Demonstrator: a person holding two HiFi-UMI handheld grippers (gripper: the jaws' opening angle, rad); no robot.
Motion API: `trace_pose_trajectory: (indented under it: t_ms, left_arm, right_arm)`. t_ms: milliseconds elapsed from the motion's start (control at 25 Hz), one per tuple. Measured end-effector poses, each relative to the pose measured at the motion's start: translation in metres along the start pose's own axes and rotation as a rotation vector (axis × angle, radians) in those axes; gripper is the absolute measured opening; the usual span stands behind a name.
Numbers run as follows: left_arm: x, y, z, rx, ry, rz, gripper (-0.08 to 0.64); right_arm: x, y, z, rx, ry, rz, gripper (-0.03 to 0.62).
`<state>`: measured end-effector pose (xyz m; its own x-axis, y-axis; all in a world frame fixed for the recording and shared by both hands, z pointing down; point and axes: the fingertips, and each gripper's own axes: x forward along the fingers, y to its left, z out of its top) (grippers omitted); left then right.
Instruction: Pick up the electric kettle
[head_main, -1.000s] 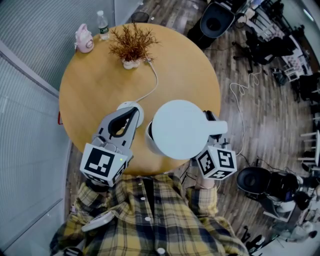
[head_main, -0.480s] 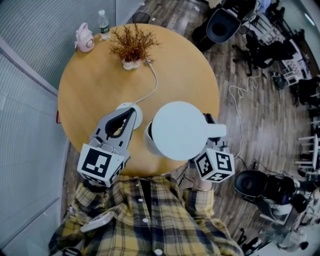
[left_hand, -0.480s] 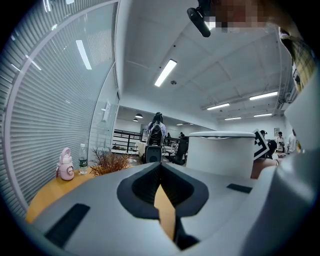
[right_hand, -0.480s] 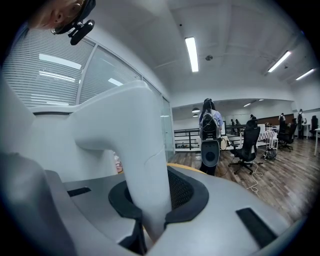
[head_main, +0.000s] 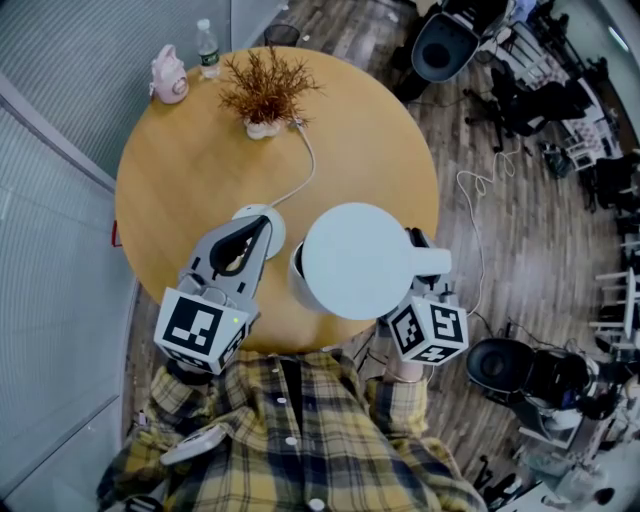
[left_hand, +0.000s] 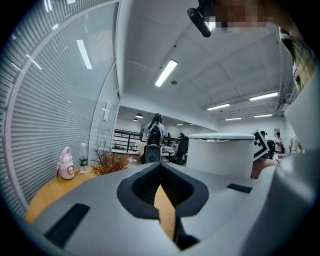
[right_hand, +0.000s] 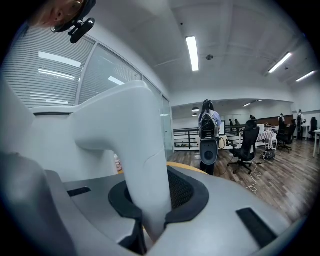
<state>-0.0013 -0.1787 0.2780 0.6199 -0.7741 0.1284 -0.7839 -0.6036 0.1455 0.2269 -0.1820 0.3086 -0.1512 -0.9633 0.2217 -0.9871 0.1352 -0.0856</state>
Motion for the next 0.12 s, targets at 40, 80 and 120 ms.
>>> trace_pose_trajectory:
  t_ms: [40, 80, 120]
  left_arm:
    - [0.0005, 0.001, -0.0002, 0.001, 0.0, -0.001, 0.003]
    - [0.0011, 0.0021, -0.0003, 0.001, 0.0, -0.003, 0.003]
    - [0.0017, 0.0031, -0.0003, 0.002, 0.0, -0.005, 0.003]
  right_arm:
    - [0.0008, 0.0007, 0.0003, 0.002, -0.001, 0.0, 0.064]
    - [0.0017, 0.0013, 0.0006, 0.004, -0.001, 0.0, 0.064]
    - [0.0026, 0.0019, 0.001, 0.007, -0.002, 0.001, 0.064]
